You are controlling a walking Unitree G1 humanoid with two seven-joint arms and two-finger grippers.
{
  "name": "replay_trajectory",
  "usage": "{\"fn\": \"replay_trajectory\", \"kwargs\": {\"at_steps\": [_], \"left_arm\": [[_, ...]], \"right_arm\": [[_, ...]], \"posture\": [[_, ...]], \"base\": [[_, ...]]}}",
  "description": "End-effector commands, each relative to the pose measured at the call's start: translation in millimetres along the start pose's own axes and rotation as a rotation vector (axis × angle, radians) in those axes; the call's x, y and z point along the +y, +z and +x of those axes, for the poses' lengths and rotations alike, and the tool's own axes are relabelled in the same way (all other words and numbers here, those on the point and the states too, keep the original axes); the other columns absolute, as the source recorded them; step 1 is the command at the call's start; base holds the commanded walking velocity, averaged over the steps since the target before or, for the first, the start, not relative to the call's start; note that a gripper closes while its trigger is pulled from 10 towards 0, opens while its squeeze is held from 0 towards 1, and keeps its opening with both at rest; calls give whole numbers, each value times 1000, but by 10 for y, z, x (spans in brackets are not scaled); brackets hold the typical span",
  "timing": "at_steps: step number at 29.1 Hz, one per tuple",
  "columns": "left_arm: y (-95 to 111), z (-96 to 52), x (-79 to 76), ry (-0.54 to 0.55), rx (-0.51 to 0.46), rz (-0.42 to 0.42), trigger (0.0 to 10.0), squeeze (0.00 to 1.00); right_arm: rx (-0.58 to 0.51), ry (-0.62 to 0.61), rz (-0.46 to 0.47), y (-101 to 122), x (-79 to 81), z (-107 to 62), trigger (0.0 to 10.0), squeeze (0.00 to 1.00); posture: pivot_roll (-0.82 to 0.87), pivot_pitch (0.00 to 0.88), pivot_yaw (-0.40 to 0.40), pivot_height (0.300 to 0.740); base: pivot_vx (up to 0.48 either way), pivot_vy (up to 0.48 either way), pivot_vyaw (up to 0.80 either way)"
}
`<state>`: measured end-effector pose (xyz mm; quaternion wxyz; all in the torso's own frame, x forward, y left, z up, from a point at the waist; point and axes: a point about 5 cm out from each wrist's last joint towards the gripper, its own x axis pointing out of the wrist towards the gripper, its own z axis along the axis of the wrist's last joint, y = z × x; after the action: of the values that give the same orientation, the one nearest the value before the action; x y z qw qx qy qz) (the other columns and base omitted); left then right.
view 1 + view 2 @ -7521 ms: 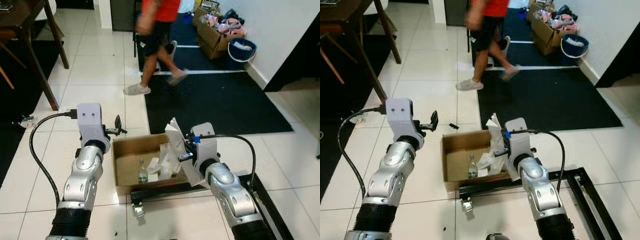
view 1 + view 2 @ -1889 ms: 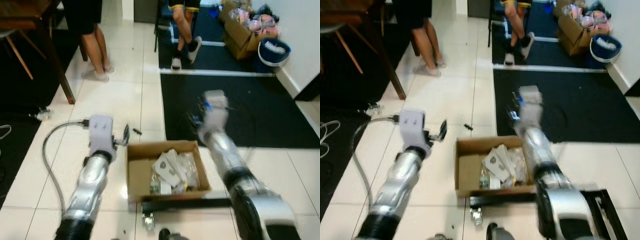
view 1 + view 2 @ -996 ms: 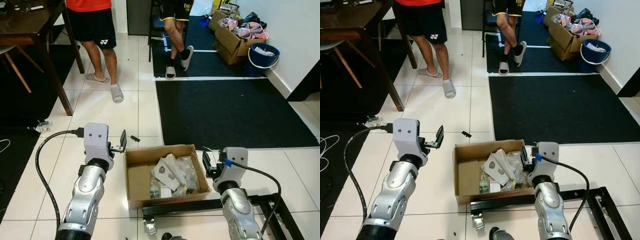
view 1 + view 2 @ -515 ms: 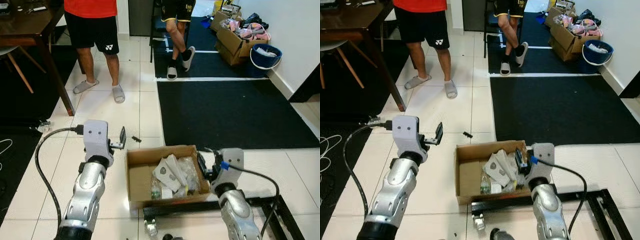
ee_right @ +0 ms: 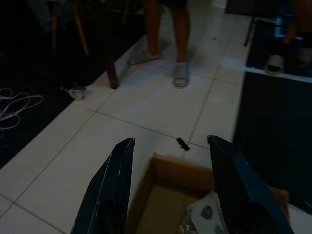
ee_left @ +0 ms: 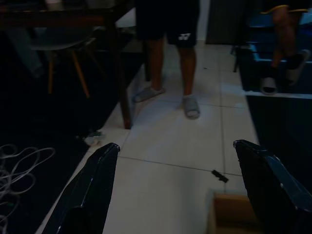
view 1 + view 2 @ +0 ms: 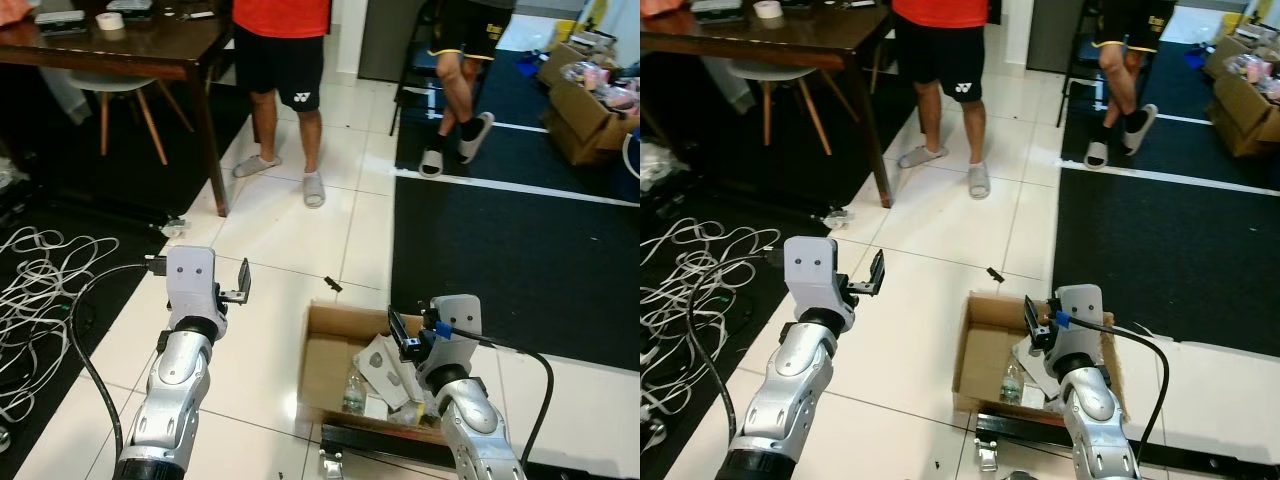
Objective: Picking trash to rubbish bin
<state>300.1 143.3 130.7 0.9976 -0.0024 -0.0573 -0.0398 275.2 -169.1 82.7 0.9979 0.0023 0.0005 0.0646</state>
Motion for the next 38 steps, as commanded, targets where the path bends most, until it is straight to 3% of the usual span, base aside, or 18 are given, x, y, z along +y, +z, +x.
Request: {"fn": "replay_trajectory", "kwargs": {"at_steps": [1, 38], "left_arm": [[-33, -27, -8, 4, 8, 2, 10000, 0], [-34, -16, -30, -8, 9, 3, 10000, 0]], "right_arm": [[14, 10, -14, -13, 22, -21, 10000, 0], [26, 13, -26, -18, 35, -37, 10000, 0]], "posture": [[-36, 128, -11, 740], [-40, 123, -9, 740]], "base": [[0, 0, 800], [0, 0, 800]]}}
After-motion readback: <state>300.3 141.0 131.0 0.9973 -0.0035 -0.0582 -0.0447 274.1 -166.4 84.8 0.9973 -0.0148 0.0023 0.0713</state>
